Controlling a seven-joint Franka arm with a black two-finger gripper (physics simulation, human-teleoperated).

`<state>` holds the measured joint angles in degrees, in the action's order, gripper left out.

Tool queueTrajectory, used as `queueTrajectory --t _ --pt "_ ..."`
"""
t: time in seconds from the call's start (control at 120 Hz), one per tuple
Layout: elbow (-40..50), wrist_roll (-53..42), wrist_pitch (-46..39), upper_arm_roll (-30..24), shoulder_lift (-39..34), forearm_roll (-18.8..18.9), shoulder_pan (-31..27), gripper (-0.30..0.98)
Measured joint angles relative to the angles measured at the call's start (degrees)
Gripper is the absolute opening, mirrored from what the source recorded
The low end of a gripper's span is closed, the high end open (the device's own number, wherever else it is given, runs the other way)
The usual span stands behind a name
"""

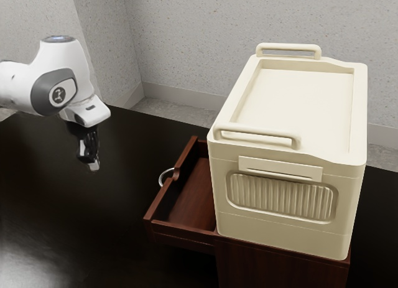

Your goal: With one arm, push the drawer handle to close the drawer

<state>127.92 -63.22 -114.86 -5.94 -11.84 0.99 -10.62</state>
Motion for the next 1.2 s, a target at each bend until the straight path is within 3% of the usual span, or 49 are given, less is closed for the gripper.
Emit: queueTrajectory --t 0.3,1.2 --pt "-3.6 -1.7 -4.1 -6.1 6.8 -1.6 0.3 -0.09" --pt "-6.1 -10.0 -10.5 -16.2 13.2 -4.4 -0.5 -0.1"
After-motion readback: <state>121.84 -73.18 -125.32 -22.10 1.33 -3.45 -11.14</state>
